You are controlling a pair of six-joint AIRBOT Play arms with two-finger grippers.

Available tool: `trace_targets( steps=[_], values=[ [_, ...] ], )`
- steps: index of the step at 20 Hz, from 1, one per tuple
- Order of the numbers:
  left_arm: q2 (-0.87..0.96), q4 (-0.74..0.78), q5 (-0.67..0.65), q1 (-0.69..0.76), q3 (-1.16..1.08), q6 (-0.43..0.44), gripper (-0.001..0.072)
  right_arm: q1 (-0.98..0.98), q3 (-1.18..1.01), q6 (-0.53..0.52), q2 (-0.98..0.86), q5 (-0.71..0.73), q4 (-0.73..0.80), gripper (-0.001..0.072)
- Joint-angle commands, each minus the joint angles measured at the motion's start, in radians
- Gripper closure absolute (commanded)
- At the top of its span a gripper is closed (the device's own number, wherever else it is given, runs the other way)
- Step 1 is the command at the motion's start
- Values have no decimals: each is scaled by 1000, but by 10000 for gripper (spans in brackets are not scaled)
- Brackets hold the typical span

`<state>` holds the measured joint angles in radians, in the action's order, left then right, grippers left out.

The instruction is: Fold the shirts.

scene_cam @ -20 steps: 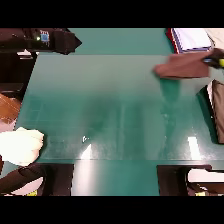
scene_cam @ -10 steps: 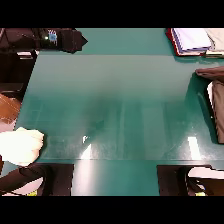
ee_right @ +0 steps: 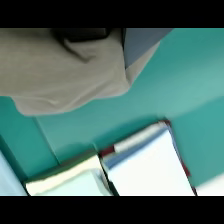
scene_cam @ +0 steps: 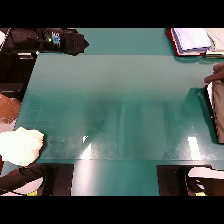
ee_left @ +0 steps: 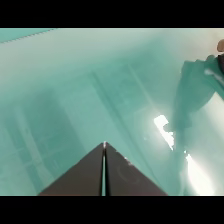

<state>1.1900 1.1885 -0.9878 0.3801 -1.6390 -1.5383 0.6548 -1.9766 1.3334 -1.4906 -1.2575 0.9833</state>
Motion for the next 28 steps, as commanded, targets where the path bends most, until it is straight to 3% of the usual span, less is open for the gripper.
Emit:
trace_targets(
  steps=[1, 8, 15, 16, 18, 19, 23, 28],
  values=[
    [0, 1, -4, 0, 0, 2, 685, 19, -35, 39, 18, -128, 140, 693],
    [1, 1, -10, 0, 0, 29, 684, 173, -22, 74, 60, -306, 206, 693],
    [1, 2, -21, 0, 0, 41, 685, 272, 341, 73, 203, -275, 301, 676],
    [1, 2, -23, 0, 0, 52, 684, 290, 373, 73, 213, -277, 302, 552],
    [0, 1, -24, 0, 0, 54, 685, 326, 422, 74, 226, -272, 299, 122],
    [1, 2, -24, 0, 0, 54, 684, 338, 432, 83, 232, -271, 291, 78],
    [1, 1, -24, 0, 0, 54, 684, 320, 432, 90, 278, -193, 101, 79],
    [0, 10, -23, 0, 0, 53, 684, 12, 433, 90, 354, -137, 4, 81]
  ],
)
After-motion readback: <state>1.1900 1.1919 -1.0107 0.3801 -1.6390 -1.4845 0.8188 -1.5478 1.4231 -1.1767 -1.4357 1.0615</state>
